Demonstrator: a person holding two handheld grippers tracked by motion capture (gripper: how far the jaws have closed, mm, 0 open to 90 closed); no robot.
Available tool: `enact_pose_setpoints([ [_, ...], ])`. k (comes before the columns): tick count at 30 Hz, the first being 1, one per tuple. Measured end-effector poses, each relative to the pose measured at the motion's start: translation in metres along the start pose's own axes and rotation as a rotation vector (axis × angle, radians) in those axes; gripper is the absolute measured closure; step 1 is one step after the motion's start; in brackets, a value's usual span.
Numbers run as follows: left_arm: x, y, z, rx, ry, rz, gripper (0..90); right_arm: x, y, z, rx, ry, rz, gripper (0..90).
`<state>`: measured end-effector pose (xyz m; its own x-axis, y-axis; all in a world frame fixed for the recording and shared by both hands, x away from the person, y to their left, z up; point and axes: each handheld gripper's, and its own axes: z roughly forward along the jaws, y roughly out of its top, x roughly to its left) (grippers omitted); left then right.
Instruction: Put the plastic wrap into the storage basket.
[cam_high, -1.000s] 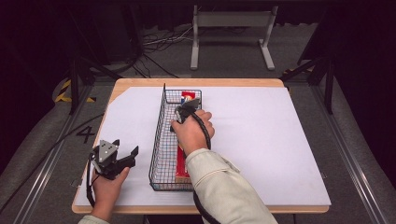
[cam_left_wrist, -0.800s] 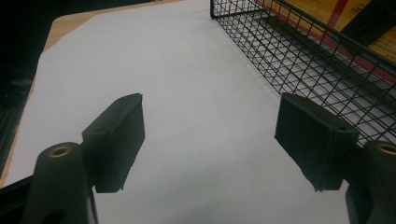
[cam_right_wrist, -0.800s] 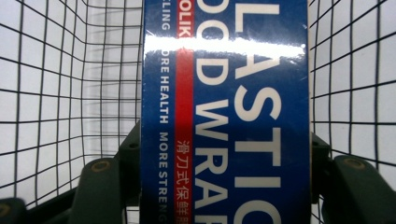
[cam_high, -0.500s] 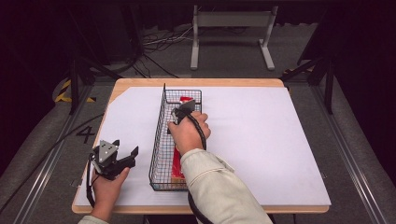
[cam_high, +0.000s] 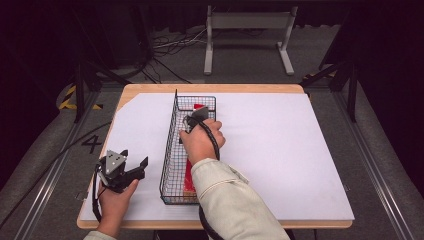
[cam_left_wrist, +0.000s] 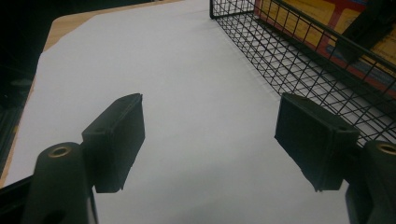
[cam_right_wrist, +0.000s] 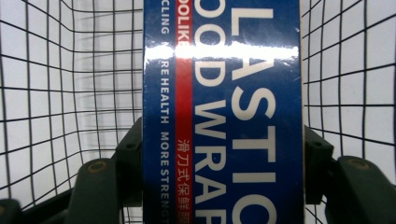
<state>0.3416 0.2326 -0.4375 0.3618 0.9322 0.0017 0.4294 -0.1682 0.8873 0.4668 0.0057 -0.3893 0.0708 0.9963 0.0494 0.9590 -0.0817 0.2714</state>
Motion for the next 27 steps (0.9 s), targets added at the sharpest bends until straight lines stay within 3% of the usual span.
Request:
enact_pose_setpoints([
  [3, 0.000, 0.000, 0.000, 0.008, 0.003, 0.003, 24.4, 0.000, 0.000, -0.002, 0.008, -0.012, -0.005, 36.4],
  [8, 0.001, 0.000, 0.001, 0.007, 0.005, -0.010, 24.5, 0.000, 0.003, -0.015, -0.026, 0.012, -0.017, 32.5],
  [16, 0.000, 0.001, 0.002, 0.009, 0.008, -0.012, 24.5, -0.003, 0.005, -0.027, -0.048, 0.034, -0.023, 32.2],
  [27, 0.000, 0.001, 0.003, 0.017, 0.013, -0.011, 24.5, -0.009, 0.010, -0.056, -0.109, 0.060, -0.031, 31.4],
])
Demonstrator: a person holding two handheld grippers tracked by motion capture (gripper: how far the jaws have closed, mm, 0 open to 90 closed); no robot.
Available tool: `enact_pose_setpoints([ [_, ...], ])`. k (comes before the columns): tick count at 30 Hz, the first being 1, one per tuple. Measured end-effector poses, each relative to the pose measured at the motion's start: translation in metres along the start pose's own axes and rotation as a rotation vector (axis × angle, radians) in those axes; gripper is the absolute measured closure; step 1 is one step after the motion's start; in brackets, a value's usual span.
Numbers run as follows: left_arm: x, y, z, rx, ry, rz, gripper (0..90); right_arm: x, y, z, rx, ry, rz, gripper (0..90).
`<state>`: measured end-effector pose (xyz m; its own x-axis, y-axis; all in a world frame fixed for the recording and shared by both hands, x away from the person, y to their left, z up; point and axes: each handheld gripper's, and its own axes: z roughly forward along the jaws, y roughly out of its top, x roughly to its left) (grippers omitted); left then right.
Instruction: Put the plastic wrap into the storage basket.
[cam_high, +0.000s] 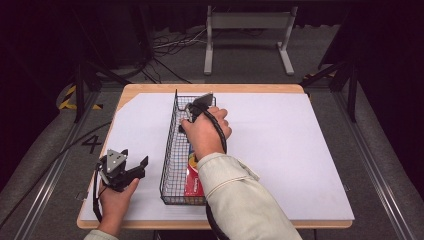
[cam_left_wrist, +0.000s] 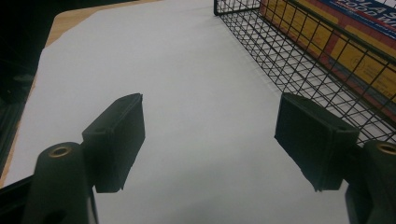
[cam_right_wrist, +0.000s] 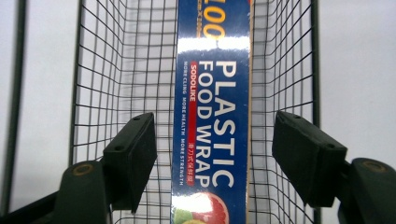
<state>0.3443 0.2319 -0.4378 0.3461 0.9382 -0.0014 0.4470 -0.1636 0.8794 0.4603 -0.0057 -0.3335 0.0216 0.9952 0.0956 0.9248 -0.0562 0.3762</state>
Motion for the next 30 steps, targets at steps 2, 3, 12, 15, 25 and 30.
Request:
enact_pose_setpoints([
  [2, 0.001, 0.000, 0.000, -0.002, 0.002, 0.002, 24.5, -0.004, 0.001, -0.007, -0.015, 0.009, -0.008, 31.2],
  [3, 0.001, -0.001, 0.000, -0.002, 0.004, -0.001, 24.5, -0.005, 0.001, -0.010, -0.020, 0.011, -0.009, 31.2],
  [12, 0.002, -0.002, 0.000, 0.005, 0.012, -0.003, 24.5, -0.022, 0.004, -0.030, -0.064, 0.048, -0.041, 29.9],
  [15, 0.002, -0.002, -0.001, 0.008, 0.013, 0.000, 24.5, -0.033, 0.004, -0.034, -0.059, 0.064, -0.025, 29.5],
  [25, 0.002, -0.002, -0.001, 0.008, 0.016, -0.004, 24.5, -0.068, 0.006, -0.050, -0.092, 0.096, -0.033, 27.5],
  [30, 0.003, -0.003, -0.002, 0.009, 0.019, -0.007, 24.5, -0.085, 0.004, -0.058, -0.117, 0.104, -0.057, 25.2],
])
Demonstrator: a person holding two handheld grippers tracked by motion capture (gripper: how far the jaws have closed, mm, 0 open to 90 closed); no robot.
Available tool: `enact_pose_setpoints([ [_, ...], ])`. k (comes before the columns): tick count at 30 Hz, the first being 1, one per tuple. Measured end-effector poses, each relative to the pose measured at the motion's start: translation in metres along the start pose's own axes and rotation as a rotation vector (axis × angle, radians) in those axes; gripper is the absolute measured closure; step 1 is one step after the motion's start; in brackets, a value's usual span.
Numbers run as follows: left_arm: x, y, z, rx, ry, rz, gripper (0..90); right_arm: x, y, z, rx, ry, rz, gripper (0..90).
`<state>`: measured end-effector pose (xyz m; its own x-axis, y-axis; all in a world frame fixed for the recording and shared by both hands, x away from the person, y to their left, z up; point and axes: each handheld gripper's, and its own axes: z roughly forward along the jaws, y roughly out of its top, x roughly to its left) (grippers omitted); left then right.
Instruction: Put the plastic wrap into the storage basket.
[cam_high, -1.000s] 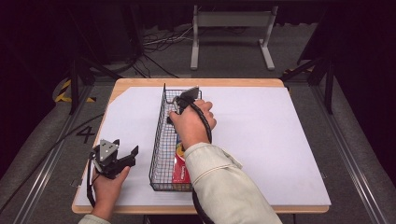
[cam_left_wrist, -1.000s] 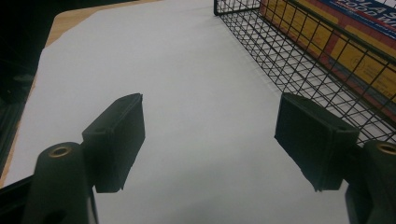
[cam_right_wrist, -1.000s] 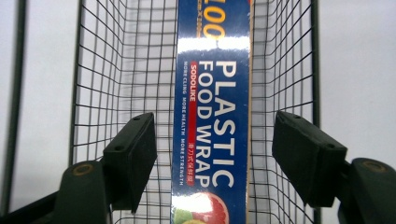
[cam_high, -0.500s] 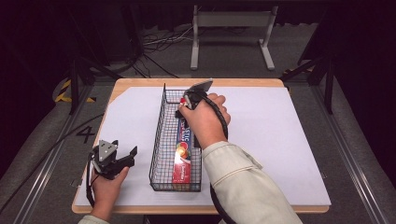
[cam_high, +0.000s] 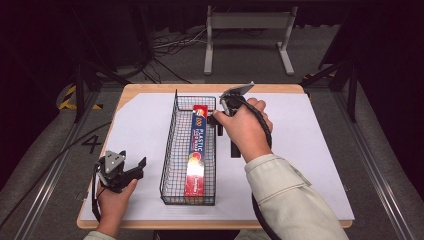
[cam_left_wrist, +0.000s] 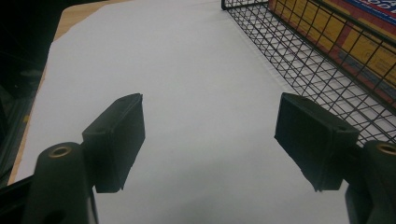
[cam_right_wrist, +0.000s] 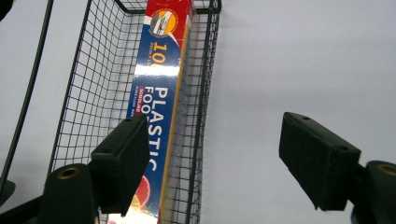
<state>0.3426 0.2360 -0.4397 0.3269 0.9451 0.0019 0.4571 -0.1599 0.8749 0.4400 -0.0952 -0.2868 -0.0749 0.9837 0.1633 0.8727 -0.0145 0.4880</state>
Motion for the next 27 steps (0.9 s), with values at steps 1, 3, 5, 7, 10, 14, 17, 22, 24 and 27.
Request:
enact_pose_setpoints([
  [1, 0.000, 0.000, 0.000, 0.002, 0.001, 0.001, 24.5, -0.004, 0.000, -0.002, -0.005, 0.003, -0.002, 24.9],
  [3, 0.000, 0.000, 0.000, 0.004, 0.002, 0.001, 24.5, -0.008, -0.001, -0.004, -0.008, 0.004, 0.001, 24.9],
  [5, 0.001, -0.001, -0.001, 0.002, 0.003, 0.000, 24.5, -0.024, -0.002, -0.008, -0.018, 0.020, -0.001, 23.5],
  [7, 0.001, -0.001, -0.001, 0.002, 0.003, -0.003, 24.5, -0.027, -0.002, -0.009, -0.022, 0.024, 0.000, 23.3],
  [10, 0.001, -0.001, 0.000, 0.003, 0.007, -0.003, 24.5, -0.041, -0.003, -0.011, -0.021, 0.040, -0.002, 22.2],
  [14, 0.001, -0.001, 0.000, 0.005, 0.005, -0.002, 24.5, -0.058, -0.003, -0.015, -0.031, 0.066, -0.003, 20.0],
  [17, 0.001, -0.001, 0.001, 0.007, 0.008, -0.002, 24.6, -0.069, -0.003, -0.017, -0.049, 0.077, -0.011, 19.4],
  [22, 0.002, -0.001, 0.000, 0.006, 0.011, -0.009, 24.5, -0.081, -0.005, -0.018, -0.061, 0.104, -0.055, 17.6],
  [24, 0.002, -0.001, 0.000, 0.006, 0.010, -0.010, 24.5, -0.087, -0.008, -0.017, -0.068, 0.113, -0.079, 17.5],
  [27, 0.002, -0.001, 0.000, 0.007, 0.008, -0.008, 24.5, -0.099, -0.013, -0.016, -0.109, 0.135, -0.138, 17.0],
])
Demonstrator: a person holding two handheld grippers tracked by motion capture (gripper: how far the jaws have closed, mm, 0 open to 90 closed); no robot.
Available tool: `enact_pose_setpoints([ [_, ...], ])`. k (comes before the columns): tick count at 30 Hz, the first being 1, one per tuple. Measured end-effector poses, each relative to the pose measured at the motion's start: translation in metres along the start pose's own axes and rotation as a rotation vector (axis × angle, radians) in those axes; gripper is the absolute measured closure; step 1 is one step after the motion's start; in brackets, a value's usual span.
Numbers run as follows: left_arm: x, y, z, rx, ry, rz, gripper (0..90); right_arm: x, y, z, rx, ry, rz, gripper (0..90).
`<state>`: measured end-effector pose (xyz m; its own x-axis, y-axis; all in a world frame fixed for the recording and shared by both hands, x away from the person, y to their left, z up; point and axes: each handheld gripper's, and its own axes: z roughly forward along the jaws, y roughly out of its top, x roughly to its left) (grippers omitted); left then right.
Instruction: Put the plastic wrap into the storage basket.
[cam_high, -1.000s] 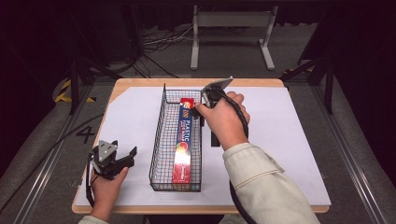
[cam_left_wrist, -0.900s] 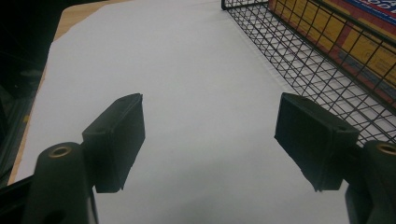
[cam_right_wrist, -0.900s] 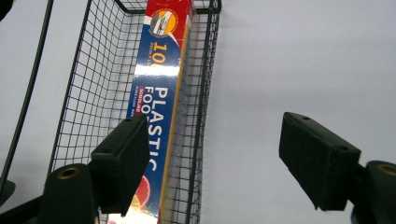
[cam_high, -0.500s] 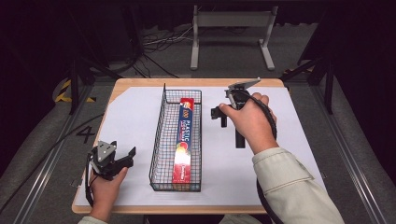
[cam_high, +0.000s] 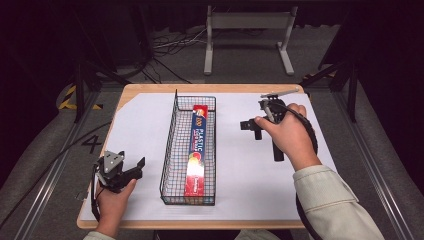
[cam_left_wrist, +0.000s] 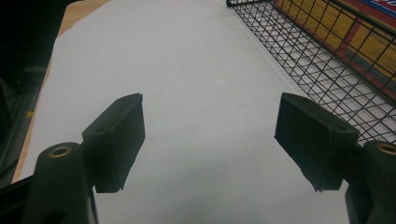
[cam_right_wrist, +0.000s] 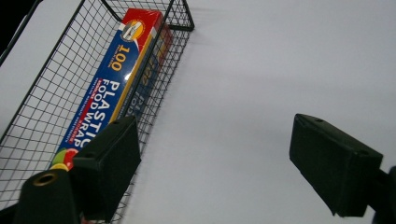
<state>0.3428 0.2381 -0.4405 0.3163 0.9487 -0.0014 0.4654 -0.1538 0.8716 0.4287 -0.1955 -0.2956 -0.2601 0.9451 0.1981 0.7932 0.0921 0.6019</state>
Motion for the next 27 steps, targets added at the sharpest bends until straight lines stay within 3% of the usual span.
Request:
enact_pose_setpoints([
  [5, 0.002, -0.002, -0.003, 0.001, 0.003, -0.002, 24.4, -0.023, -0.009, 0.003, -0.064, 0.014, -0.080, 15.9],
  [8, 0.002, -0.003, -0.005, 0.004, 0.000, 0.004, 24.3, -0.041, -0.021, 0.007, -0.072, 0.025, -0.074, 15.6],
  [9, 0.002, -0.003, -0.005, 0.004, 0.000, 0.004, 24.3, -0.041, -0.021, 0.007, -0.072, 0.025, -0.074, 15.6],
  [13, 0.003, -0.004, -0.009, 0.000, -0.001, 0.006, 24.2, -0.059, -0.032, 0.009, -0.082, 0.016, -0.113, 15.6],
  [20, 0.003, -0.007, -0.013, -0.009, -0.018, 0.013, 23.4, -0.076, -0.048, 0.007, -0.156, 0.056, -0.186, 14.5],
  [21, 0.003, -0.007, -0.014, -0.011, -0.025, 0.019, 23.4, -0.081, -0.055, 0.007, -0.188, 0.060, -0.209, 14.5],
  [27, 0.005, -0.009, -0.015, -0.008, -0.029, 0.019, 23.3, -0.094, -0.068, 0.016, -0.216, 0.117, -0.224, 14.5],
])
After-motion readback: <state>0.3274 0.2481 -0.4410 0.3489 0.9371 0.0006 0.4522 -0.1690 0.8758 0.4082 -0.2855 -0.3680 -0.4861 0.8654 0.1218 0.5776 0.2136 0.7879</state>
